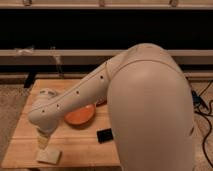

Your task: Place the white sponge in the ceramic cup

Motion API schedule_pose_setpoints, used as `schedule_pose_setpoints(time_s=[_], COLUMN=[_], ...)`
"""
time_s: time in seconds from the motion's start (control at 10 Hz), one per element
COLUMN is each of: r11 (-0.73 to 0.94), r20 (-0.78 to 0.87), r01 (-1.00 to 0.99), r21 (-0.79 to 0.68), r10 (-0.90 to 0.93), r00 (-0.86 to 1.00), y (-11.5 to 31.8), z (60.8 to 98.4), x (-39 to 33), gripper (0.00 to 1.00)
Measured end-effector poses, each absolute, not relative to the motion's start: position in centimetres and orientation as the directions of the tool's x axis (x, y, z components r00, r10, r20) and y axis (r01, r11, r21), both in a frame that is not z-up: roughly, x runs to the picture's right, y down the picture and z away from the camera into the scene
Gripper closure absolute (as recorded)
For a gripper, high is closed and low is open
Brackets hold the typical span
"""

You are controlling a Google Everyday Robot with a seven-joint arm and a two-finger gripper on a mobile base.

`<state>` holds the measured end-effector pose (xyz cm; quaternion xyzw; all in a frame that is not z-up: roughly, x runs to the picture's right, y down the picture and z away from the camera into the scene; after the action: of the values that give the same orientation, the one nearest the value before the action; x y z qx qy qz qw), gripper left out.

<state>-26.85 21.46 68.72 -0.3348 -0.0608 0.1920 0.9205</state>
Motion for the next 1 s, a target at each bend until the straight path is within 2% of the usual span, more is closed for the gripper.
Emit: schedule_pose_setpoints(time_s=[0.3, 0.7, 1.0], r11=[0.697, 0.698, 0.691], r20=[0.004, 0.04, 0.025], r01=[-0.265, -0.149, -0.105], r21=[-0.667, -0.701, -0.715], r10=[0.359, 0.246, 0.176], r00=[0.933, 0.968, 0.984], y=[22.4, 27.8, 30.6], z=[68.9, 67.3, 68.0], x=[-28.6, -34.0, -34.9], gripper=[0.2, 0.2, 0.2])
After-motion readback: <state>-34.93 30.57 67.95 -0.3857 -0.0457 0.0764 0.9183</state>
